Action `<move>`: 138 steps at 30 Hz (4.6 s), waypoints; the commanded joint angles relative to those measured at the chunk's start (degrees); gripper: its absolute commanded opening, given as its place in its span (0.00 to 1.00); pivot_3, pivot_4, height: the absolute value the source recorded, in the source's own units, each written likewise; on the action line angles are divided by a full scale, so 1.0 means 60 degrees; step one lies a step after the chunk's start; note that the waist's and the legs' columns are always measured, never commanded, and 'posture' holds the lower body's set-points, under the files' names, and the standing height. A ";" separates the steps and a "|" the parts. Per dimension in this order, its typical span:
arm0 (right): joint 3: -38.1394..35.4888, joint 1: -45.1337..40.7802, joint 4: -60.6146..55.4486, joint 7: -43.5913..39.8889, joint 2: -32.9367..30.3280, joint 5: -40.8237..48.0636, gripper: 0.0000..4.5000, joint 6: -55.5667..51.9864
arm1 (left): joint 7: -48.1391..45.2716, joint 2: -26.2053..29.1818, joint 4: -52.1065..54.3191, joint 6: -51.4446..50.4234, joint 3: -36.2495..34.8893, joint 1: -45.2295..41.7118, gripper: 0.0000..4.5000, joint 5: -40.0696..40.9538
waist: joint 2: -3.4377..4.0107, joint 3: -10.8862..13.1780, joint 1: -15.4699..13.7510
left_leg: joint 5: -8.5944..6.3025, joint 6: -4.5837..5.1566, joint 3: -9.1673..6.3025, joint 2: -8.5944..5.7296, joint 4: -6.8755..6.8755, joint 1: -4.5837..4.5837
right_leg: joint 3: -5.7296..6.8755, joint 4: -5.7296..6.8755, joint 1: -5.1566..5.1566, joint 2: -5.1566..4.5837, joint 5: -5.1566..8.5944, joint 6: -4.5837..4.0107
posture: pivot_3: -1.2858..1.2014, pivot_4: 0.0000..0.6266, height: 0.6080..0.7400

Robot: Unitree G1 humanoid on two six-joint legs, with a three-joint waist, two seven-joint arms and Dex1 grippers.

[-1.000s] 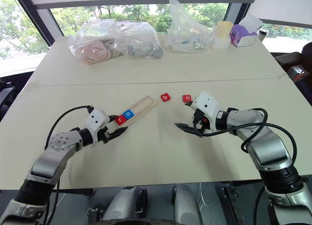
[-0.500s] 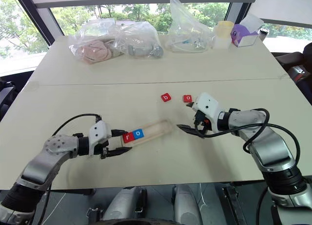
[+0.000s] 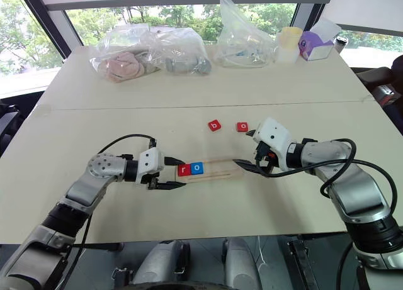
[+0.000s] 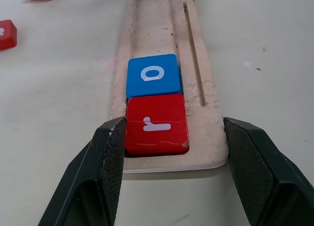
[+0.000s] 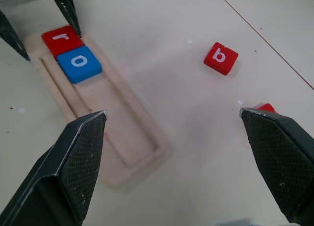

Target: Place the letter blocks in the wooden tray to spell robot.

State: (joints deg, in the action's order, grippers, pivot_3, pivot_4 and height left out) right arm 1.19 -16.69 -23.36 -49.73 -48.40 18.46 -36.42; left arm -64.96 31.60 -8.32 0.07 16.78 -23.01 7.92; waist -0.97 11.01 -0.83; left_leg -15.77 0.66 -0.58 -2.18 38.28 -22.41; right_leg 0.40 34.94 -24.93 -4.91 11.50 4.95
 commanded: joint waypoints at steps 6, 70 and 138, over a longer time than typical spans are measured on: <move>-0.0354 0.0051 -0.0444 0.0187 -0.0081 0.0111 1.00 -0.0021 | 0.0068 -0.0025 0.0143 -0.0414 0.0034 0.0135 0.55 -0.0106 | 0.0000 0.0000 -0.0002 | 0.0000 0.0000 0.0000 0.0000 0.0002 0.0000 | 0.0000 0.0000 0.0002 0.0000 0.0000 0.0001 | 0.52 0.24 0.89; 0.1988 -0.4970 0.6081 0.4681 0.6024 -0.1839 1.00 -0.1560 | 0.2433 0.2664 0.7297 -0.5907 -0.4840 0.3160 0.98 0.4751 | 0.0001 0.0010 0.0279 | -0.0002 0.0002 0.0007 0.0008 -0.0019 -0.0012 | -0.0014 0.0030 -0.0047 0.0036 -0.0007 -0.0004 | 0.52 0.24 0.89; -0.1572 0.0441 -0.3471 0.6484 0.4581 -0.0385 0.94 -0.9347 | 0.2052 0.2585 0.6151 -0.5378 -0.3820 0.2032 1.00 0.4188 | 0.0012 0.0008 0.0265 | -0.0005 0.0005 0.0013 0.0011 -0.0016 -0.0028 | -0.0013 0.0019 -0.0058 0.0051 0.0005 0.0003 | 0.52 0.24 0.89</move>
State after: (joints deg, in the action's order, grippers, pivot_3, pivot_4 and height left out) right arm -7.95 -13.53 -42.44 -9.17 -19.87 13.55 -92.10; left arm -52.76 47.09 27.06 -32.99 -5.17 -10.89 33.02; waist -0.89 11.06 0.76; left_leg -15.80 0.69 -0.51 -2.12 38.18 -22.58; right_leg 0.32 35.06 -25.27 -4.60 11.53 4.96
